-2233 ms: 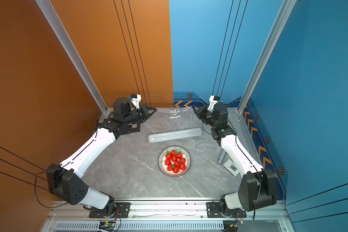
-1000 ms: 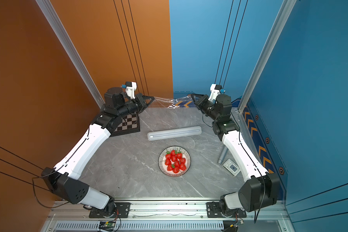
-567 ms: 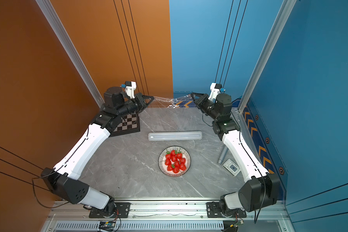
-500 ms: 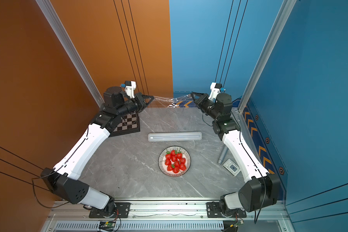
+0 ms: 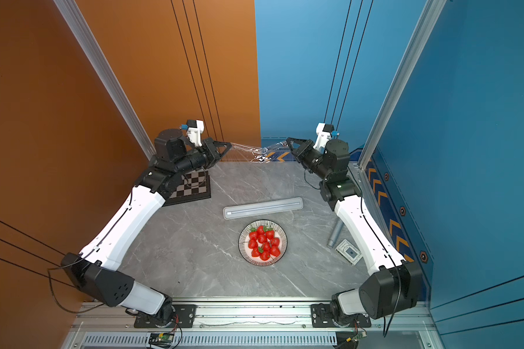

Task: Wrap the plate with plastic wrap
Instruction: Pull the plastic wrap from the plastic wrap cutting box, then cover the plate with plastic wrap.

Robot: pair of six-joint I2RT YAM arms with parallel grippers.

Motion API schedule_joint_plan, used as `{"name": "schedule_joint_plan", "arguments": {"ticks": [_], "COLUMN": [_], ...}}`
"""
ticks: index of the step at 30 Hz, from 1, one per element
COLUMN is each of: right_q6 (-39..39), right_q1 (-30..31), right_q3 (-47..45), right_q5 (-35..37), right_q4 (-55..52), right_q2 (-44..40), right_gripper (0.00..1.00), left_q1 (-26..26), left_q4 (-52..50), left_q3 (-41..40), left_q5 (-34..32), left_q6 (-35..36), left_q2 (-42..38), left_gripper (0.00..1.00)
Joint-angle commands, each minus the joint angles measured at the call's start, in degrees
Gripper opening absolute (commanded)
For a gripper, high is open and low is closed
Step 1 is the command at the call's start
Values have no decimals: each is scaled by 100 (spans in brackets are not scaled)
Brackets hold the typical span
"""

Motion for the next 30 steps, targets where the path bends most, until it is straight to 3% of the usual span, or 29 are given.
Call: {"name": "schedule_joint_plan", "arguments": {"ticks": [1,15,24,30], "right_q6": [-171,-247,-632,-818], "right_q1": [35,16,4,48], "right_q3": [191,-406,-1139,-1935], "right_q5": [38,-21,-144,-129], "right_q4": [192,172,-702,-1582], "right_q2": [-160,-384,-1254,-2196], "right_gripper": [0,0,0,0], "left_q1": [4,8,-280,-751], "left_q4": [206,3,-30,-229], "left_q3": [244,-248,-1562,-2540], "left_q5": [-62,-56,1,-318], "left_q6": [173,189,239,58], "left_q2": [-6,-156,-1024,-1762], "left_gripper": [0,0,0,0]}}
